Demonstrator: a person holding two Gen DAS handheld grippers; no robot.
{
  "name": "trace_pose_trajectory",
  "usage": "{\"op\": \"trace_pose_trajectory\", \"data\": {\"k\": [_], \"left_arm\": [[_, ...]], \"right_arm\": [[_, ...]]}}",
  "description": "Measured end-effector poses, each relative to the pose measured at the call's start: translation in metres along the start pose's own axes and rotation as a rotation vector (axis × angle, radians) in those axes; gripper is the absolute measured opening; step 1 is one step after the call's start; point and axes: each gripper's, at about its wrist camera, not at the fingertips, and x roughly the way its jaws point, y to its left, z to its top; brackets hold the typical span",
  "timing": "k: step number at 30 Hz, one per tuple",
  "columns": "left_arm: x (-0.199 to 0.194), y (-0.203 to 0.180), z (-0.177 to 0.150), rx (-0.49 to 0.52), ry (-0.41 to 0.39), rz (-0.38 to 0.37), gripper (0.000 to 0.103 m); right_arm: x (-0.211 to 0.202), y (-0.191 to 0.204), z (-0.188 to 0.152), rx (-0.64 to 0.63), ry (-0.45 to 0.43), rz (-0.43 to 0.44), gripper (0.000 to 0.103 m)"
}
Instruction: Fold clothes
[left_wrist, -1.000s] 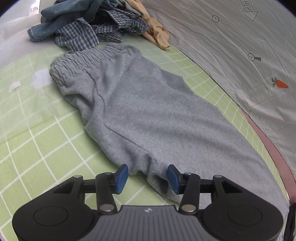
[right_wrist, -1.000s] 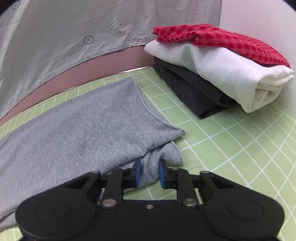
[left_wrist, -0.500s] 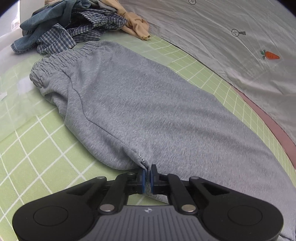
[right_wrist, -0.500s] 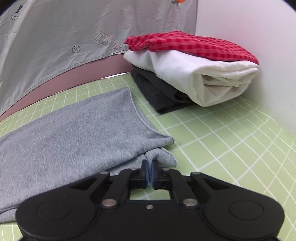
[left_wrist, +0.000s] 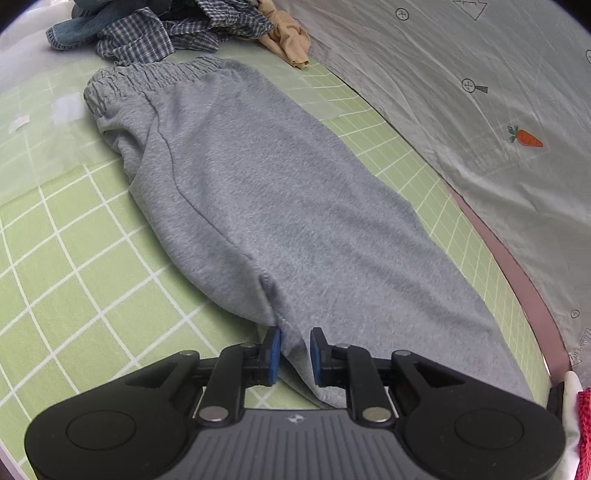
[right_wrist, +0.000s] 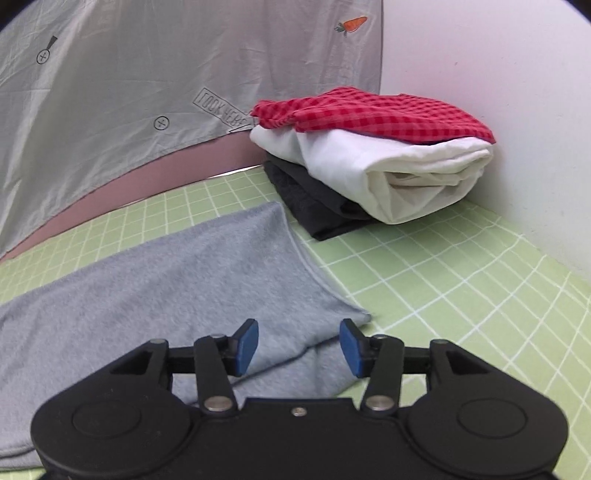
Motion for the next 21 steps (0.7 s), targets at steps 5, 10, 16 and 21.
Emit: {"op": "trace_pose_trajectory", "data": {"k": [5, 10, 16, 21], "left_arm": [[0.010, -0.009, -0.006, 0.008, 0.029, -0.007, 0.020], [0.020, -0.010, -0.008, 0.014, 0.048, 0.003, 0.021], [0.030, -0.011, -0.009, 0.022, 0.069, 0.011, 0.020], [0.034, -0.008, -0.007, 0.029, 0.078, 0.009, 0.016]], "right_arm": [[0.024, 0.010, -0.003, 0.057, 0.063, -0.034, 0.059], [0.030, 0.008, -0.008, 0.075, 0.068, -0.044, 0.048], [0.032, -0.002, -0.004, 0.098, 0.036, -0.073, 0.043], [0.040, -0.014, 0.002, 0.145, 0.042, -0.063, 0.023]]}}
